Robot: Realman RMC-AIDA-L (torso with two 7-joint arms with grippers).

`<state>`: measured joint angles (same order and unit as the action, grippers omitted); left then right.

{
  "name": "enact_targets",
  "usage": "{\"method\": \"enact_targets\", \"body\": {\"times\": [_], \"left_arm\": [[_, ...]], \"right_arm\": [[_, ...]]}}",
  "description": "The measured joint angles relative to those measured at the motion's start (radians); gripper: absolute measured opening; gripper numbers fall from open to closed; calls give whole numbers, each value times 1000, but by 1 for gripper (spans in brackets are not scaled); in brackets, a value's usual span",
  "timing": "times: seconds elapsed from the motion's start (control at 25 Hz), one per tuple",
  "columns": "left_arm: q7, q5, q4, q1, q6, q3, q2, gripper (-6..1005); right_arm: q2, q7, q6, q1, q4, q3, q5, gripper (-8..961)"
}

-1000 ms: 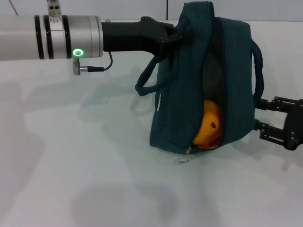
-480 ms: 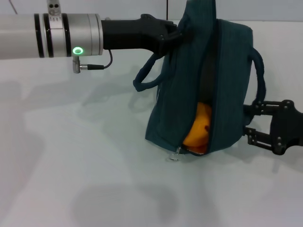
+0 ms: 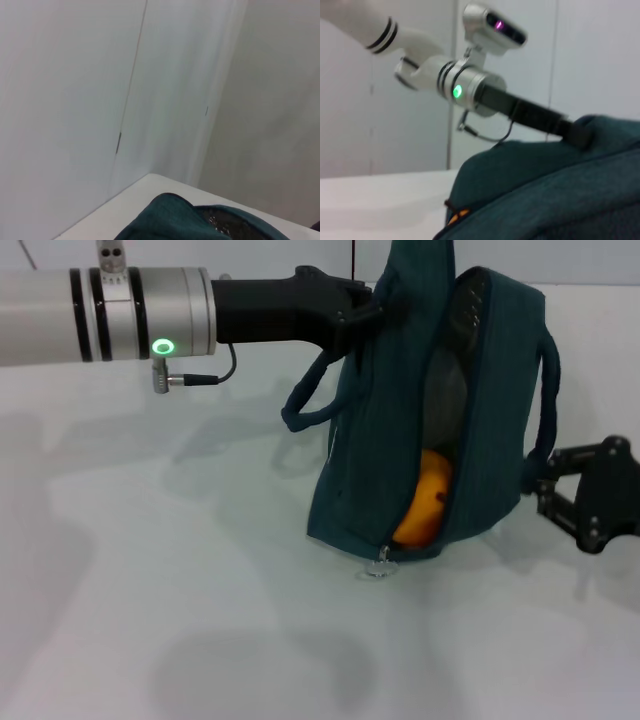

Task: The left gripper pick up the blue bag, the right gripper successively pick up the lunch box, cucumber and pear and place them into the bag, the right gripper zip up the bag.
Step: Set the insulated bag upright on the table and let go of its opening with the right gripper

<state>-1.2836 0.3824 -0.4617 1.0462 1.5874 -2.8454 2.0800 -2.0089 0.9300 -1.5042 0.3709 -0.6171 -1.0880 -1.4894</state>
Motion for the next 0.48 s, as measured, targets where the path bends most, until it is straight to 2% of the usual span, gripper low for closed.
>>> {"method": "enact_targets", "body": {"times": [0.24,0.48], "left_arm": [[54,35,2,-26,-1,0,2,75],[134,102,49,-90,11,2,-1,76]], "right_arm": [[-2,-84,-30,-17,64,1,167,110],[3,-110,-97,-32,169,12,415,77]]}}
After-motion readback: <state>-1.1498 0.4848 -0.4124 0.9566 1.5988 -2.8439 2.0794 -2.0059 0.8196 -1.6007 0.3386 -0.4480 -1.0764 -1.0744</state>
